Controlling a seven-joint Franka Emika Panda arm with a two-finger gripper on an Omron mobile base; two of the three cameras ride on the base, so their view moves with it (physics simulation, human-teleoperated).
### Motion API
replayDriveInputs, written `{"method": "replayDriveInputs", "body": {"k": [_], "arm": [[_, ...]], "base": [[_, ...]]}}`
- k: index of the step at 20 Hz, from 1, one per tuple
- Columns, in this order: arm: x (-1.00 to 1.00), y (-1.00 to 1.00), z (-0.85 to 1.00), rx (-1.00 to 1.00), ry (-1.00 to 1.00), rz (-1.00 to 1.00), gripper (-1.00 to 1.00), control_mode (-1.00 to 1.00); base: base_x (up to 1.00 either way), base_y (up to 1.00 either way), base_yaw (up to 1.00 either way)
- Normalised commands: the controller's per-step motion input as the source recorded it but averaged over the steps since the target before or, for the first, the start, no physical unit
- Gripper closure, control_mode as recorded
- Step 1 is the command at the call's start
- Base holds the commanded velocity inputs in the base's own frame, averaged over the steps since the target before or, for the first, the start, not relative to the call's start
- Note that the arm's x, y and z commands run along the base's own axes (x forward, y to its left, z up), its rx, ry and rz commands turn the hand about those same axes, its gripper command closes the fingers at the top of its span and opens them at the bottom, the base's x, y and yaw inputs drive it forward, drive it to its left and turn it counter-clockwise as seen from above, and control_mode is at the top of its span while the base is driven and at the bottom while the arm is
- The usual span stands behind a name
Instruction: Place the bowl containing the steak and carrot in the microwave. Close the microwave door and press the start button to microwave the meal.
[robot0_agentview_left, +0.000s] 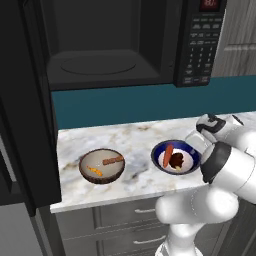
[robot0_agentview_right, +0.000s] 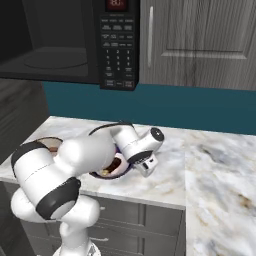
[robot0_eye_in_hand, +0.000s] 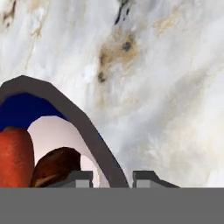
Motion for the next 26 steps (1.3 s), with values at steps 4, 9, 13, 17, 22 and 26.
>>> {"method": "replayDriveInputs", "body": {"k": [4,9,13,17,22,26], "arm": [[-0.41,0.30,0.71,0.00,-0.07,-0.01,1.00,-1.00],[-0.46,0.24,0.78,-0.01,0.00,-0.04,1.00,-1.00],[-0.53,0.15,0.74,0.00,0.00,-0.11,1.00,-1.00],[-0.72,0.01,0.57,0.00,0.00,-0.26,1.00,-1.00],[-0.73,0.24,0.56,0.04,0.00,-0.41,1.00,-1.00],[-0.64,0.58,0.53,0.01,0.00,-0.35,1.00,-1.00]], "base": [[0.00,0.00,0.00],[0.00,0.00,0.00],[0.00,0.00,0.00],[0.00,0.00,0.00],[0.00,0.00,0.00],[0.00,0.00,0.00]]}}
